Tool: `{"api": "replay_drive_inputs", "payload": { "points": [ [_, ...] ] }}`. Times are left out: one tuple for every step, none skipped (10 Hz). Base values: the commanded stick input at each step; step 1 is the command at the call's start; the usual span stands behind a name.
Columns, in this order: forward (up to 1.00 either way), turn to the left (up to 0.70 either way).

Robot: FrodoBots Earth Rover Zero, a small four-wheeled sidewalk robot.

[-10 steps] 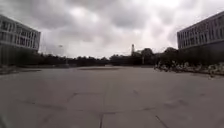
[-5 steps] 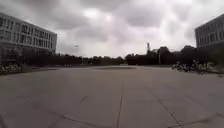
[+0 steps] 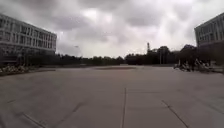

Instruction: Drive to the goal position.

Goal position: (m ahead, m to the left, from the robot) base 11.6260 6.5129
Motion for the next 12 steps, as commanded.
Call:
{"api": "replay_drive_inputs", "payload": {
  "points": [
    [0.70, 0.00],
    [0.70, 0.00],
    [0.70, 0.00],
    [0.70, 0.00],
    [0.70, 0.00],
    [0.70, 0.00],
    [0.70, 0.00],
    [0.70, 0.00],
    [0.70, 0.00],
    [0.70, 0.00],
    [0.70, 0.00],
    [0.70, 0.00]
  ]
}}
